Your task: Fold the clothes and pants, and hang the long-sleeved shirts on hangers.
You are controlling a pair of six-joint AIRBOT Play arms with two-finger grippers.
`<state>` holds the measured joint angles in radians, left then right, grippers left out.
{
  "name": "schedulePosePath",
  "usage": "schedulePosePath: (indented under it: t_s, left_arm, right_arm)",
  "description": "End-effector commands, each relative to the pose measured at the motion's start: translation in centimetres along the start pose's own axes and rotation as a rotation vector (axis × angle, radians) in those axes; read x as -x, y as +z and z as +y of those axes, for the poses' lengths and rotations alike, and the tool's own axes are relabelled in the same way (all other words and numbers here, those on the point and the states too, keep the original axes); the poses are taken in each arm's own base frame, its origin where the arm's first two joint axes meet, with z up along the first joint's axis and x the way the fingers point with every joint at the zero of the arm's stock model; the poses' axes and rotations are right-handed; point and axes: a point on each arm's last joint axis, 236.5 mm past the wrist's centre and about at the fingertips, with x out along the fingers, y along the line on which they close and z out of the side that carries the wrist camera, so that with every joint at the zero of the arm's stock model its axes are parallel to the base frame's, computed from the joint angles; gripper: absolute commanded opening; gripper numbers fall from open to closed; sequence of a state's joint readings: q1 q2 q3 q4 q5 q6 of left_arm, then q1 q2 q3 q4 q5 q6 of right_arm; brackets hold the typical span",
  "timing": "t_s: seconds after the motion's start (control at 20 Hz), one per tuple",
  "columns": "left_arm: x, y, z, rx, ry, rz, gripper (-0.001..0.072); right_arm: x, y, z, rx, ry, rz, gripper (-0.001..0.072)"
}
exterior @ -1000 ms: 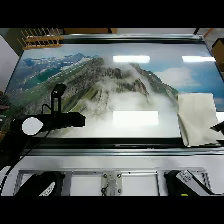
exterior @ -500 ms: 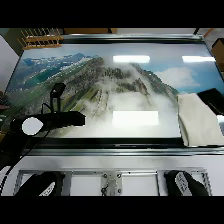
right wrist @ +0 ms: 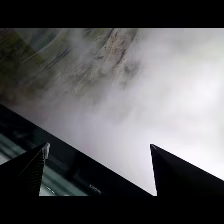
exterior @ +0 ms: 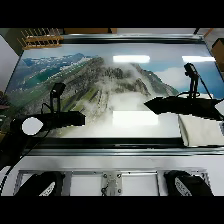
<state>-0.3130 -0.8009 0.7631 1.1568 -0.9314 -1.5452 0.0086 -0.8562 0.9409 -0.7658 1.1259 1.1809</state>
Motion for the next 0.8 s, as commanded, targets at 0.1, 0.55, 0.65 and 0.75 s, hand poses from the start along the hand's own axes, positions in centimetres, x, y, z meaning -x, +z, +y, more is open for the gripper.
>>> schedulePosePath:
  t_s: [0.1, 0.55, 0.65, 0.75]
  left_arm:
    - [0.0, -0.01, -0.02, -0.001, 0.0, 0.0, 0.0016]
    - [0.0, -0.01, -0.02, -0.001, 0.0, 0.0, 0.0016]
    - [0.0, -0.02, -0.02, -0.001, 0.0, 0.001, 0.0016]
    - [0.0, -0.01, -0.02, -0.001, 0.0, 0.0, 0.0016]
  right_arm:
    - [-0.58, -0.52, 1.17, 0.024, 0.027, 0.023, 0.0023]
    - [-0.58, -0.58, 1.21, 0.024, 0.029, 0.025, 0.0021]
    - [-0.58, -0.58, 1.21, 0.024, 0.029, 0.025, 0.0021]
    - [-0.58, -0.58, 1.21, 0.024, 0.029, 0.025, 0.0021]
